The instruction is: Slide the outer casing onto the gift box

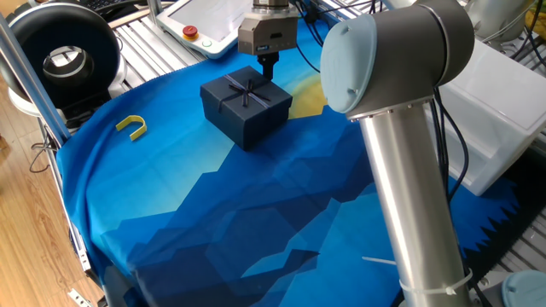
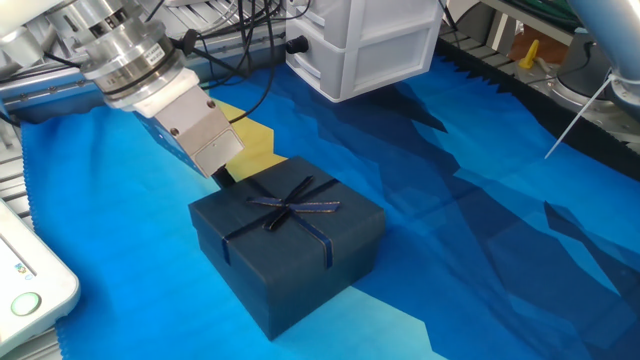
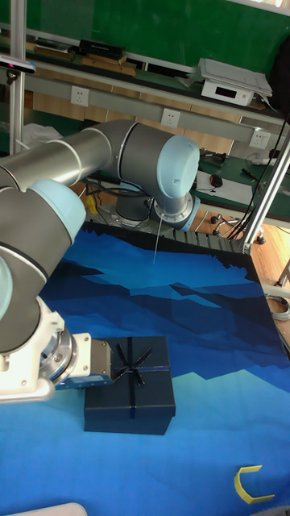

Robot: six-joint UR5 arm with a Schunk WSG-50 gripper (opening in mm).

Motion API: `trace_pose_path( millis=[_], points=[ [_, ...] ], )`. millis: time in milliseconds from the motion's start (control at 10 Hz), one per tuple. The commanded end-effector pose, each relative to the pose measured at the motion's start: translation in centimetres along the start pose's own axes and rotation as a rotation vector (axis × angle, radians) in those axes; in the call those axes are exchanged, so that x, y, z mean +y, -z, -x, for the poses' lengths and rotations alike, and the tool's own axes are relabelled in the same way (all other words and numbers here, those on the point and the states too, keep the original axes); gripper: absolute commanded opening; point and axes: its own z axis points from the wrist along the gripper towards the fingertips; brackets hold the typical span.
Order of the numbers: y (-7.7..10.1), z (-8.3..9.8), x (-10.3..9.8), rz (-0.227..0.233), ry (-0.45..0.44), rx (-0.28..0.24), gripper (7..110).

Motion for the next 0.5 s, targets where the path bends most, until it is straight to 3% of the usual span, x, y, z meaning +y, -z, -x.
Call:
trace_pose_path(
  millis=[0,400],
  points=[
    [0.22,-0.06,0.37,0.013,0.001,-0.002,7],
    [0.26,-0.16,0.6,0.02,-0.003,0.001,7]
  ],
)
